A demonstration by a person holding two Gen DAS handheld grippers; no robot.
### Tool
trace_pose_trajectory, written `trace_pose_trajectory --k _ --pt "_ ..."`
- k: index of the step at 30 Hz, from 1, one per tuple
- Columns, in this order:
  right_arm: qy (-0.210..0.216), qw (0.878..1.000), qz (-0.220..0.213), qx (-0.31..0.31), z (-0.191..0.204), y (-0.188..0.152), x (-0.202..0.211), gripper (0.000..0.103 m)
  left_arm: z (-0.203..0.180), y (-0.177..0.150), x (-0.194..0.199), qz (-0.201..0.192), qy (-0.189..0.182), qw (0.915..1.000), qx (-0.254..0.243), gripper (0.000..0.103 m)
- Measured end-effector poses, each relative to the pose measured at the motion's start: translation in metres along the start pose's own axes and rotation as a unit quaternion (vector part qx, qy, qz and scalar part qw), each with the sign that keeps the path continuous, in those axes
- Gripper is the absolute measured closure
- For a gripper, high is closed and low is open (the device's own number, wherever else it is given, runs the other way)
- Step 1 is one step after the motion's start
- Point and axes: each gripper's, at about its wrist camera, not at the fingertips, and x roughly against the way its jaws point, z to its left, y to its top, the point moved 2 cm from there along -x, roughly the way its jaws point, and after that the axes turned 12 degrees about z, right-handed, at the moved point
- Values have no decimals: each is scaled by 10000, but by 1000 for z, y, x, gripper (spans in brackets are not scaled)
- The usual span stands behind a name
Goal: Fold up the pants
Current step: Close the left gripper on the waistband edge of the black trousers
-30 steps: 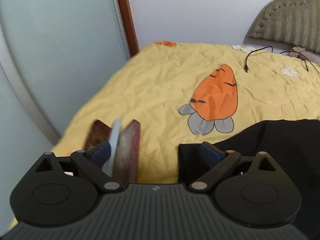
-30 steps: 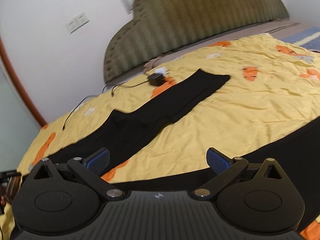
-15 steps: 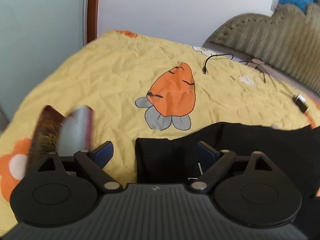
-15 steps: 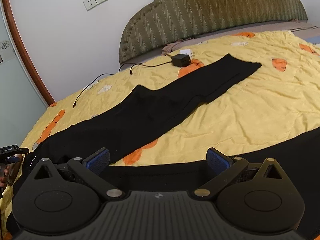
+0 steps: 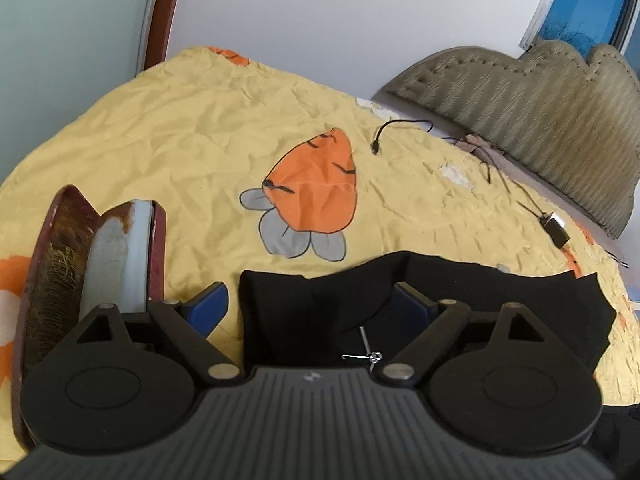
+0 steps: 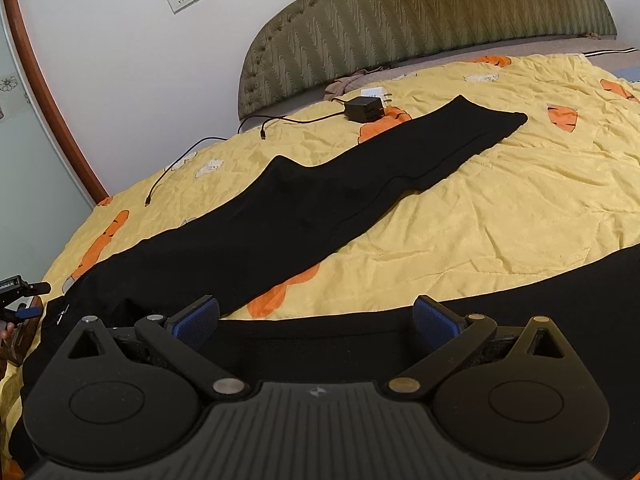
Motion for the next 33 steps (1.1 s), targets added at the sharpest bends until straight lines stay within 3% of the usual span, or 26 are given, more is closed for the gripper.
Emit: trace_pose_trajectory --k 5,8,10,12,15,19,20,23,25,29,33 --pt "7 10000 -7 -9 -1 -1 0 0 9 4 -12 159 -186 9995 185 15" --pt "10 10000 -5 -44 -2 -1 -1 0 3 3 -17 140 -306 9994 2 4" --pt "-4 10000 6 -69 -3 -2 -2 0 -3 2 -20 93 -359 9993 -46 3" --pt "-9 10000 11 -90 -3 -3 -3 0 -6 0 -19 19 -650 9979 -58 5" --pt "-54 10000 -3 -80 -3 -5 -3 0 -9 -3 -19 30 -849 9962 -179 18" --pt "-52 9999 46 -109 -4 -5 -6 0 -7 -7 -26 202 -729 9970 -153 58" --pt "-46 9999 54 -120 -4 -6 -7 0 -6 -8 -26 201 -691 9973 -165 63" --pt "-56 9999 63 -89 -3 -6 -8 0 -6 -9 -25 159 -557 9980 -270 71" --pt "-60 9999 77 -52 -2 -7 -9 0 -8 -9 -28 181 -270 9988 -372 73" --pt "-32 10000 64 -7 1 -6 -9 0 -23 -15 -20 -67 148 9972 -724 76" --pt "-45 10000 -28 75 3 -4 -4 0 -40 -25 -1 -338 279 9936 -1046 79"
